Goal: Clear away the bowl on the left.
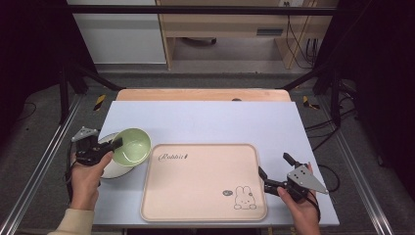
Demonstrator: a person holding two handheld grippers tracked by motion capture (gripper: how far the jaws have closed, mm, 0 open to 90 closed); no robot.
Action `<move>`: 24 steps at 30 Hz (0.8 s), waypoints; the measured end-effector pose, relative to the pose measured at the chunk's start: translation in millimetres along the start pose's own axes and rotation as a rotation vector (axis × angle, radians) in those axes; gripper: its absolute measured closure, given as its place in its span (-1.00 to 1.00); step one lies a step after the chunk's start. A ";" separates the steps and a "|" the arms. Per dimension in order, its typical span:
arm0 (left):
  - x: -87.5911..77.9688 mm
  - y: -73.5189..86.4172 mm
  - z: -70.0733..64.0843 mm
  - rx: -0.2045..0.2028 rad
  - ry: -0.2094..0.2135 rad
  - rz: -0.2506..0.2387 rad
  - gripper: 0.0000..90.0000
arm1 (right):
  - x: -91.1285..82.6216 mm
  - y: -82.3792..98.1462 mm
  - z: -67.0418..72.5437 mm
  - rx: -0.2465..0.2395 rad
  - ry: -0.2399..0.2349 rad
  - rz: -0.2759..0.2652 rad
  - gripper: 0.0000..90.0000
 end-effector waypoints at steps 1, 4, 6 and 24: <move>0.6 -0.4 -2.3 0.001 0.006 -0.001 0.84 | 0.0 0.0 0.3 -0.001 -0.001 0.001 -0.91; 1.4 -2.6 -9.7 0.005 0.024 -0.009 0.84 | -0.1 -0.1 0.3 -0.002 0.001 0.004 -0.91; 2.3 -3.5 -13.5 0.012 0.027 -0.010 0.84 | -0.3 -0.1 0.0 -0.001 0.000 0.002 -0.91; 17.7 -16.6 -60.5 0.061 0.148 -0.009 0.84 | -0.7 -0.2 0.0 -0.001 0.002 0.001 -0.91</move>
Point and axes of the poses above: each handheld gripper's, and its own axes: x roughly forward along the jaws, y roughly out of its underside, z roughly to its left, the point moved 8 cm from there along x, roughly forward along the jaws, and after that the axes turned 6 degrees about x, right-handed, at the moved point
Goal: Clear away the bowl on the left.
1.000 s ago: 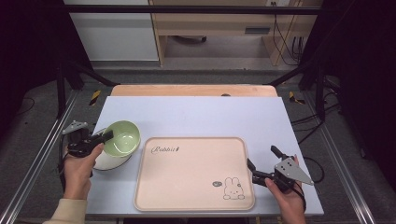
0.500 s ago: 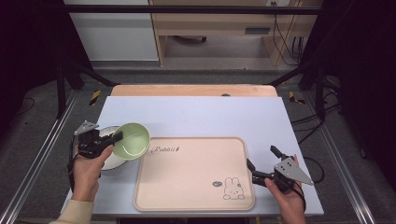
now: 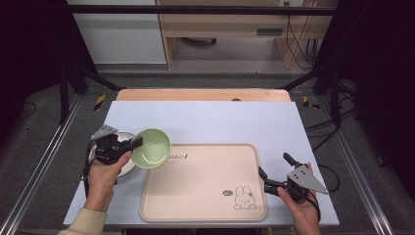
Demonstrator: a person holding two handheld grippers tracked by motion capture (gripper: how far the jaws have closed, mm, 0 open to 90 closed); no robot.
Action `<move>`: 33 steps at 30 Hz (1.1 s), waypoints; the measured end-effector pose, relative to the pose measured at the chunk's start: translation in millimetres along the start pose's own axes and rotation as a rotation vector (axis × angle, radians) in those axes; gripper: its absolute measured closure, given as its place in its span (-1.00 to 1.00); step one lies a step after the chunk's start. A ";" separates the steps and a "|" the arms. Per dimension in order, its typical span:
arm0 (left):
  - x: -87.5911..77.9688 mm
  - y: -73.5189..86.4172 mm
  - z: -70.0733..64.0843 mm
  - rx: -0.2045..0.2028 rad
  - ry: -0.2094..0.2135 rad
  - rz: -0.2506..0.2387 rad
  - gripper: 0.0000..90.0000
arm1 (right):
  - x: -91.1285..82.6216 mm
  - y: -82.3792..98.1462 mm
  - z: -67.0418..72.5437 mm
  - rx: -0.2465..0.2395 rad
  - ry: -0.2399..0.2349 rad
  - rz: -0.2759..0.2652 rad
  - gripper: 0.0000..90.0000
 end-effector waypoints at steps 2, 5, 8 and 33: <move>3.5 -0.4 -2.7 0.001 0.011 0.006 0.84 | 0.0 0.1 0.0 0.001 0.001 0.000 -0.91; 19.8 0.2 -15.0 0.008 0.040 0.027 0.84 | 0.3 0.3 -0.5 0.000 0.001 0.000 -0.91; 38.3 1.7 -33.2 0.027 0.076 0.054 0.84 | 0.1 0.6 -0.9 -0.003 0.000 -0.001 -0.91; 65.2 21.6 -81.2 0.075 0.189 0.133 0.83 | 0.9 2.1 -0.1 0.003 -0.002 0.010 -0.90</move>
Point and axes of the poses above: each handheld gripper's, and its own axes: x roughly forward along the jaws, y roughly out of its underside, z roughly to its left, the point moved 8 cm from there along x, roughly forward along the jaws, and after that the axes turned 6 degrees about x, right-handed, at the moved point
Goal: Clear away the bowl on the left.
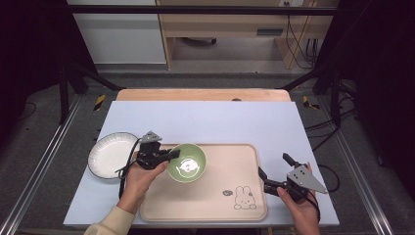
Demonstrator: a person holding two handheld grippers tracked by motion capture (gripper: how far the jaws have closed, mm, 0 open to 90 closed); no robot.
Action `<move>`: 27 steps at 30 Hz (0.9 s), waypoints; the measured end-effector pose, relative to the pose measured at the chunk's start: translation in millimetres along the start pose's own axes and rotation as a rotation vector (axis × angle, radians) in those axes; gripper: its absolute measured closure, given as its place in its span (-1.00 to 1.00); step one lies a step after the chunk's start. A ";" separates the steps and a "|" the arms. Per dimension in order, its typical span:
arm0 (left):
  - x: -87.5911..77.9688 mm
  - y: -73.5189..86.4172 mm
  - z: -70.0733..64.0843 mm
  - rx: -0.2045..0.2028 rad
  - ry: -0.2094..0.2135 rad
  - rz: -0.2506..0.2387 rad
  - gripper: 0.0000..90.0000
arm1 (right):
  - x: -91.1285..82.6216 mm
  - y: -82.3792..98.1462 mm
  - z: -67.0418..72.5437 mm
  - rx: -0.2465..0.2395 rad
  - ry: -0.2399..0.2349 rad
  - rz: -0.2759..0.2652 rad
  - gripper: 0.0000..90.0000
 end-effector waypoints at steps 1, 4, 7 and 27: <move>0.4 0.3 -0.7 -0.003 0.003 0.000 0.83 | 0.1 0.1 0.1 -0.001 -0.001 0.000 -0.90; 1.7 0.3 -2.4 -0.003 0.012 -0.002 0.83 | 0.4 0.0 0.8 -0.002 -0.004 0.000 -0.90; 4.2 1.3 -4.1 0.000 0.014 0.006 0.83 | 0.4 0.8 0.8 -0.004 -0.004 0.005 -0.90; 17.1 7.8 -18.1 -0.006 0.086 0.036 0.82 | 1.3 1.7 0.7 -0.004 -0.005 0.009 -0.89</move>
Point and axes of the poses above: each handheld gripper's, and its own axes: x roughly forward along the jaws, y roughly out of its underside, z roughly to its left, the point moved 8 cm from there along x, roughly forward along the jaws, and after that the axes turned 6 degrees about x, right-handed, at the moved point
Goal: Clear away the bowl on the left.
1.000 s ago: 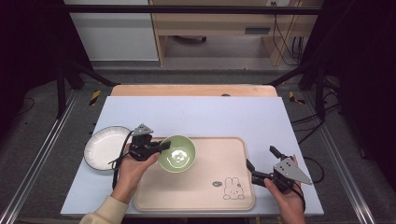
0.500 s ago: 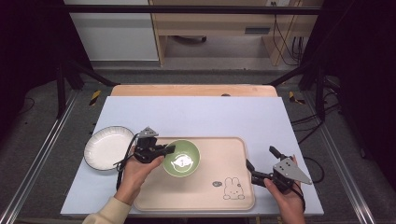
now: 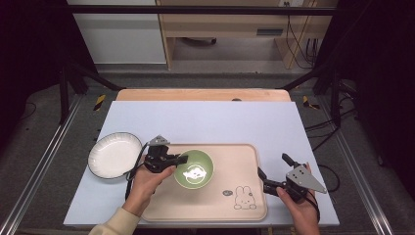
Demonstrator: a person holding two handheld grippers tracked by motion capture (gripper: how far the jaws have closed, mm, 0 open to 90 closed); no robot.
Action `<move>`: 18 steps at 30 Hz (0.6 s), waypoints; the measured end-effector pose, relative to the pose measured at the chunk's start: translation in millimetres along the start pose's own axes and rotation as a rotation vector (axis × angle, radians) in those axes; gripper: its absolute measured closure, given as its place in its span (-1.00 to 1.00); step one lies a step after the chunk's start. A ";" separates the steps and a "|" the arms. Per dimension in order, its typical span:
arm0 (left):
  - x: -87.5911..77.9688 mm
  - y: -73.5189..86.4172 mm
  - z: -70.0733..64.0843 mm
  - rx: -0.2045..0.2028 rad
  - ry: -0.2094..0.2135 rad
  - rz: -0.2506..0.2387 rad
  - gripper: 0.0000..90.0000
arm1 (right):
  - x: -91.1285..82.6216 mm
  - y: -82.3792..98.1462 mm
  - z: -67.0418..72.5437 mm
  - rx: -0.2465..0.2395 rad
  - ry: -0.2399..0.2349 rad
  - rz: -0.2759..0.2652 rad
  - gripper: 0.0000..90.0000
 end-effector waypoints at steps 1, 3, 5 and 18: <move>0.7 0.5 -0.2 0.007 -0.005 0.004 0.82 | 0.1 0.2 0.2 -0.001 -0.001 0.002 -0.89; 2.3 2.3 -0.4 0.017 -0.014 0.018 0.81 | 0.2 0.1 0.9 0.000 -0.002 0.002 -0.89; 3.9 3.6 -0.6 0.014 -0.012 0.022 0.82 | 0.0 0.4 0.9 0.001 -0.003 0.004 -0.89; 11.3 7.9 -4.2 0.015 -0.006 0.042 0.81 | 1.0 1.2 2.2 0.001 -0.009 0.007 -0.89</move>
Point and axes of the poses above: each handheld gripper's, and its own axes: x roughly forward along the jaws, y roughly out of its underside, z roughly to its left, the point moved 8 cm from there along x, roughly forward along the jaws, and after that the axes turned 6 degrees about x, right-handed, at the moved point
